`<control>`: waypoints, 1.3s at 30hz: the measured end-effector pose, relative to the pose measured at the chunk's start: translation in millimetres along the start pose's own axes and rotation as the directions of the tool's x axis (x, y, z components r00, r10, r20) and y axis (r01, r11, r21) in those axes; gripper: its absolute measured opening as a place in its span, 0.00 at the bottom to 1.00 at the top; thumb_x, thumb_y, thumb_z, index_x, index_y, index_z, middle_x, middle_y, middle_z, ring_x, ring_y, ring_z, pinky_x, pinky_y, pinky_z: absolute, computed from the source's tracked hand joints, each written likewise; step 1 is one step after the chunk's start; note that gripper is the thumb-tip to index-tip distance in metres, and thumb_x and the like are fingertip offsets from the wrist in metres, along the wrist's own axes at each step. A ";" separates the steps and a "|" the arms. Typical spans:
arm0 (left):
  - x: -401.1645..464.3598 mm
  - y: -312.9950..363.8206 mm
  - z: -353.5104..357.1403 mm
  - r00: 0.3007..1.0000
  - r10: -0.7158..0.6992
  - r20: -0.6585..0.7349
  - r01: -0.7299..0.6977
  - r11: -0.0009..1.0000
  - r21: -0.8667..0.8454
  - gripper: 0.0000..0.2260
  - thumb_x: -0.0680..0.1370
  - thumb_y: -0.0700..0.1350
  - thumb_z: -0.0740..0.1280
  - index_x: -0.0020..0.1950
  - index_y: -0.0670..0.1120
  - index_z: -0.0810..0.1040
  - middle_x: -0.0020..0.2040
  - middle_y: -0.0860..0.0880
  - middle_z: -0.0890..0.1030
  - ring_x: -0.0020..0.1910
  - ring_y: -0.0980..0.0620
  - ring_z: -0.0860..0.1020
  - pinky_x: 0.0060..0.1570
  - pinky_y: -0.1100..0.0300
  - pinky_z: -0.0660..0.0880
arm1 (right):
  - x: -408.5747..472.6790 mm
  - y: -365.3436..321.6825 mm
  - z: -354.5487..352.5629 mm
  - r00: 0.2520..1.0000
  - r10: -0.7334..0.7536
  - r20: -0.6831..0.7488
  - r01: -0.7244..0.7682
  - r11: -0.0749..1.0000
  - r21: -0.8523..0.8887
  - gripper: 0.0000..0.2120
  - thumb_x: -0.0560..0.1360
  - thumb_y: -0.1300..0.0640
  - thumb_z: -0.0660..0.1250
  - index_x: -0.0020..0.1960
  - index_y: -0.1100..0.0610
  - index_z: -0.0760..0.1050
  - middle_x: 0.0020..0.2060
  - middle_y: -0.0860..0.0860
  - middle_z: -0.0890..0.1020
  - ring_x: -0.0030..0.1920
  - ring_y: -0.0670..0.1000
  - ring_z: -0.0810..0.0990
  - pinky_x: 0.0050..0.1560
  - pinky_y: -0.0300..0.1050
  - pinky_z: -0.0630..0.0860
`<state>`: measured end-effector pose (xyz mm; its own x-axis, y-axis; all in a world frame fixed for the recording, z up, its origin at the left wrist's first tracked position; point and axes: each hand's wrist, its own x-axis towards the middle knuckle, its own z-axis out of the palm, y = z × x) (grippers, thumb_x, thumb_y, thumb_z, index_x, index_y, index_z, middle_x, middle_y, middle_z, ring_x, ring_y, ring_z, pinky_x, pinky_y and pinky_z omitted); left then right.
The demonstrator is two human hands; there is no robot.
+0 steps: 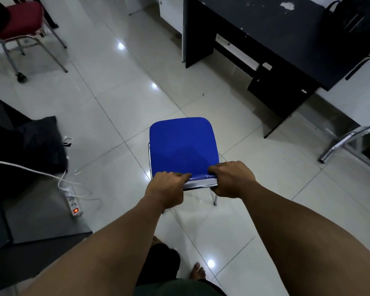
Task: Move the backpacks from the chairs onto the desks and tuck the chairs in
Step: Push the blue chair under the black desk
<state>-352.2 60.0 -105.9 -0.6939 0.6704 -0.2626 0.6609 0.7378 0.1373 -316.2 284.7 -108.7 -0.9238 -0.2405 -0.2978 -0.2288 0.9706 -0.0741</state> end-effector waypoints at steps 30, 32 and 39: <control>70.8 -79.2 -29.2 0.998 0.067 0.019 -0.066 0.998 -0.007 0.25 0.78 0.48 0.64 0.75 0.53 0.66 0.60 0.51 0.81 0.51 0.45 0.81 0.51 0.51 0.80 | 88.1 9.0 -33.3 0.997 0.081 -0.006 -0.081 0.996 0.046 0.15 0.73 0.39 0.62 0.56 0.44 0.76 0.46 0.45 0.82 0.42 0.51 0.80 0.39 0.42 0.66; 82.0 -80.5 -33.1 0.998 0.053 0.027 -0.053 0.998 -0.014 0.25 0.78 0.49 0.64 0.75 0.54 0.66 0.60 0.51 0.81 0.50 0.45 0.81 0.51 0.51 0.80 | 97.2 18.5 -36.8 0.997 0.077 0.000 -0.077 0.996 0.047 0.15 0.72 0.39 0.62 0.56 0.44 0.76 0.47 0.44 0.82 0.42 0.51 0.80 0.39 0.42 0.66; 118.5 -90.0 -42.3 0.999 0.051 -0.006 -0.051 0.999 -0.001 0.24 0.79 0.48 0.63 0.75 0.53 0.65 0.60 0.50 0.81 0.51 0.46 0.81 0.51 0.53 0.79 | 128.4 47.1 -47.5 0.998 0.061 0.000 -0.061 0.997 0.049 0.16 0.72 0.39 0.62 0.55 0.45 0.76 0.46 0.45 0.82 0.42 0.51 0.79 0.38 0.42 0.68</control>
<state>-506.0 76.4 -109.0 -0.6612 0.7075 -0.2494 0.6949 0.7029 0.1515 -460.1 299.5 -105.2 -0.9360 -0.1812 -0.3018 -0.1573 0.9823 -0.1020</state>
